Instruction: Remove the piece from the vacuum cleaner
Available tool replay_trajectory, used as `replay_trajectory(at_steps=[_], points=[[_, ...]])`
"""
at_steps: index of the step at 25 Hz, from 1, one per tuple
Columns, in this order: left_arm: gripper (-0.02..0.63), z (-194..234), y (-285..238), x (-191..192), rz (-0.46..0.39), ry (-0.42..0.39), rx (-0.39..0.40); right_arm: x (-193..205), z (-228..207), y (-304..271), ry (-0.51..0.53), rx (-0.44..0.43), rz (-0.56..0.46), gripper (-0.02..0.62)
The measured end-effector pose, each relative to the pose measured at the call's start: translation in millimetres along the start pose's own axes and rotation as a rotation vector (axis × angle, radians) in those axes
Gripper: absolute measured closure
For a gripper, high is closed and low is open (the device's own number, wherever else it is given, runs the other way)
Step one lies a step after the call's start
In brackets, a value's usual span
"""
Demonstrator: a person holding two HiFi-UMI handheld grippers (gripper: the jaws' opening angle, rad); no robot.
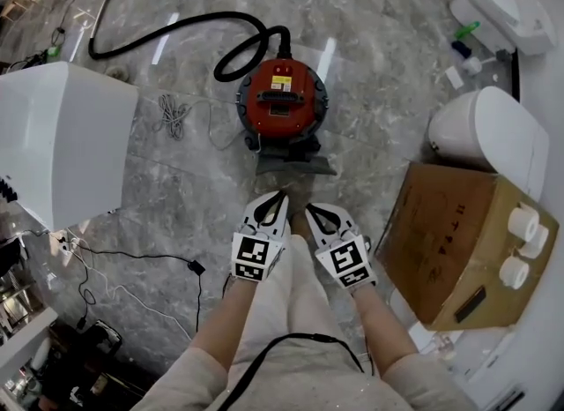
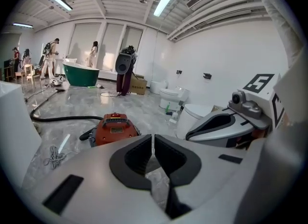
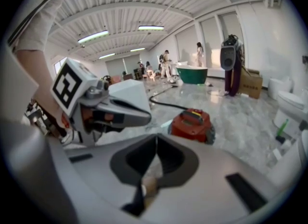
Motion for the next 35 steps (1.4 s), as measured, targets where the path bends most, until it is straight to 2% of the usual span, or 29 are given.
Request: replay_trajectory(at_steps=[6, 10, 14, 21, 24, 28, 35], points=[[0.583, 12, -35, 17, 0.028, 0.069, 0.097, 9, -17, -31, 0.042, -0.029, 0.046, 0.581], [0.583, 25, -55, 31, 0.071, 0.030, 0.124, 22, -24, -52, 0.089, -0.052, 0.104, 0.580], [0.581, 35, -75, 49, 0.128, 0.056, 0.194, 35, -31, -69, 0.099, -0.084, 0.146, 0.580], [0.581, 56, -104, 70, 0.198, -0.019, 0.219, 51, -49, -101, 0.110, -0.085, 0.205, 0.580], [0.570, 63, -115, 81, 0.251, -0.097, 0.203, 56, -59, -112, 0.121, -0.077, 0.221, 0.580], [0.491, 67, -128, 90, 0.327, -0.240, 0.194, 66, -76, -121, 0.191, -0.021, 0.275, 0.572], [0.422, 71, -145, 114, 0.468, -0.395, 0.214, 93, -94, -143, 0.275, -0.009, 0.416, 0.415]])
Point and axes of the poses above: the fingertips, and each gripper's own axes: y backward along the fingers, z to its left, x out of its underside, the point moved 6 cm from there along y, backward along the fingers, and after that the axes turned 1 degree about -z, right-handed, at the moved point
